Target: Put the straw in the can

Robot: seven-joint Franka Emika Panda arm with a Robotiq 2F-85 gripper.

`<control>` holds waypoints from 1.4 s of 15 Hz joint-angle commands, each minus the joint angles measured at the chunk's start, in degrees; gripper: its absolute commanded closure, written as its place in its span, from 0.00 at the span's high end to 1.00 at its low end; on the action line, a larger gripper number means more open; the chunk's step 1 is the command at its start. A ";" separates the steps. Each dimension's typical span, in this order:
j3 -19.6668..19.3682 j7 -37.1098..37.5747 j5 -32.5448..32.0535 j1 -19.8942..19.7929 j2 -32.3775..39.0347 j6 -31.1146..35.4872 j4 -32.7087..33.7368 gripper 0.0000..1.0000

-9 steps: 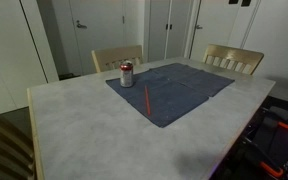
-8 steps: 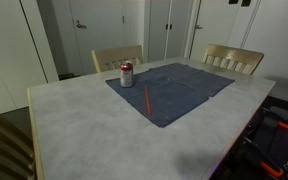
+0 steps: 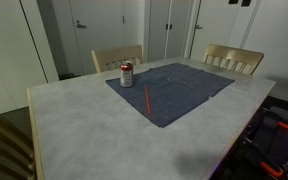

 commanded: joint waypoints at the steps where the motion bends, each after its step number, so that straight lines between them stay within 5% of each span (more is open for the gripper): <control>1: 0.42 -0.23 0.27 -0.49 0.03 -0.13 0.12 1.00; 14: 0.42 -0.23 0.27 -0.49 0.03 -0.13 0.12 1.00; 21: 1.88 1.33 0.33 -0.20 7.92 -0.09 6.85 1.00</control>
